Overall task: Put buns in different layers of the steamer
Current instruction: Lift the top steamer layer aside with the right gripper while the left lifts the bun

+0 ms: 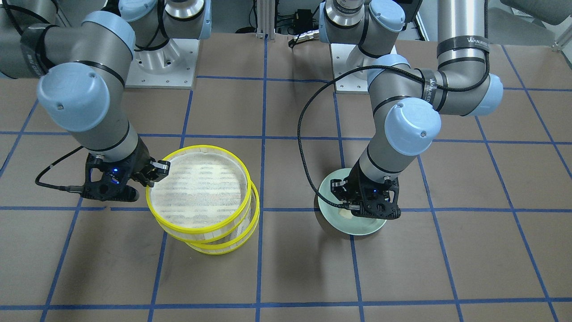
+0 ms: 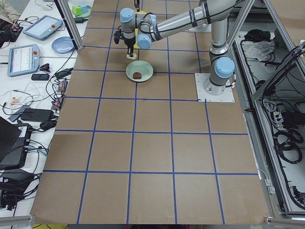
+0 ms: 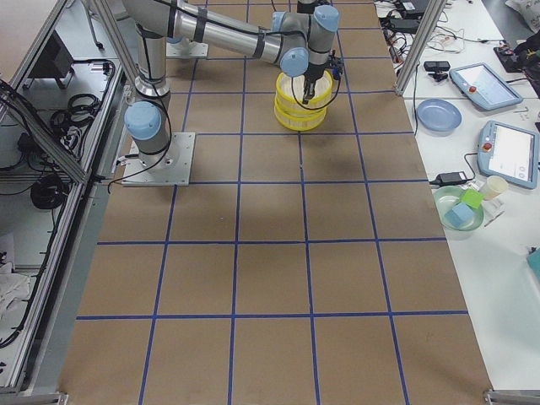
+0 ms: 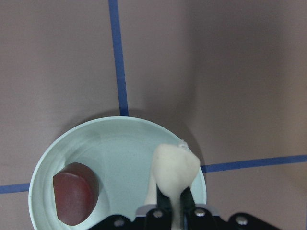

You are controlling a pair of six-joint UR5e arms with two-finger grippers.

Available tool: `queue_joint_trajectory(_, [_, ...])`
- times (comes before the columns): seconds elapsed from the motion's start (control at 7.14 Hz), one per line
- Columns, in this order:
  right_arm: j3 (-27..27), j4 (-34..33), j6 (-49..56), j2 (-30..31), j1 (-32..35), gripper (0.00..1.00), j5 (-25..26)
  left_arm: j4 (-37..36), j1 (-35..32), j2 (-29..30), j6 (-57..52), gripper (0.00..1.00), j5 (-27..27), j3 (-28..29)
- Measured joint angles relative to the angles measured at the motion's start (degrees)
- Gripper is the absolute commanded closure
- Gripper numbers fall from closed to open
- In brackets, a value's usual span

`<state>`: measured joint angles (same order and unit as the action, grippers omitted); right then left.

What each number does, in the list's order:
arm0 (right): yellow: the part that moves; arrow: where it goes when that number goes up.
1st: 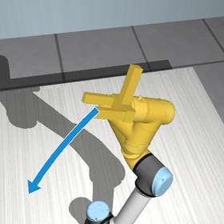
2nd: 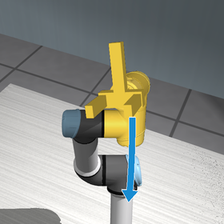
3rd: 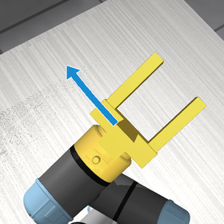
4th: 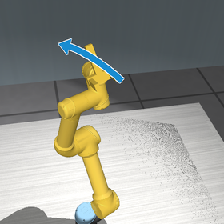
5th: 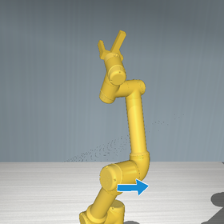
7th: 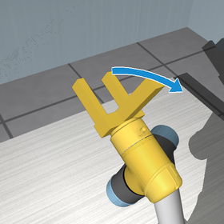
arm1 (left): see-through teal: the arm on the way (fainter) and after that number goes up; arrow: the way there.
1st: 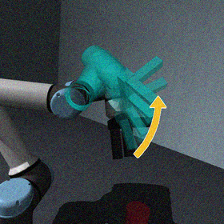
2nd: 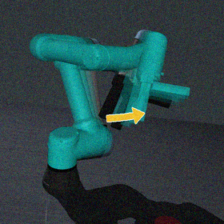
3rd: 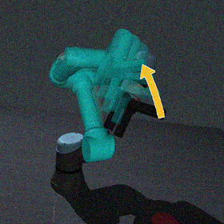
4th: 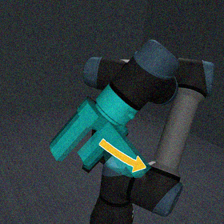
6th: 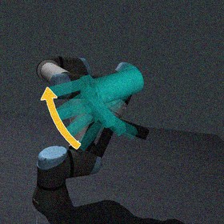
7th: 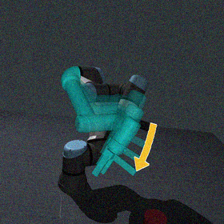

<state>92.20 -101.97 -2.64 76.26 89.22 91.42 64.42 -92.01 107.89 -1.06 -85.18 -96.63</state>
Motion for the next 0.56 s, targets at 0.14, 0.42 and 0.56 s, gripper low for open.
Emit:
queue_joint_trajectory(0.14, [-0.3,1.1,1.4,1.0,-2.3,1.0,0.0,0.8,-1.2,-0.7,2.8,1.0,1.0,0.7])
queue_joint_trajectory(0.42, [-0.4,2.1,6.7,1.5,-8.6,1.0,0.1,0.7,-7.1,0.1,12.3,1.0,2.4,3.5])
queue_joint_trajectory(0.56, [-0.4,2.8,10.0,1.3,-12.1,1.0,0.2,0.6,-10.9,1.3,19.5,1.0,2.7,5.5])
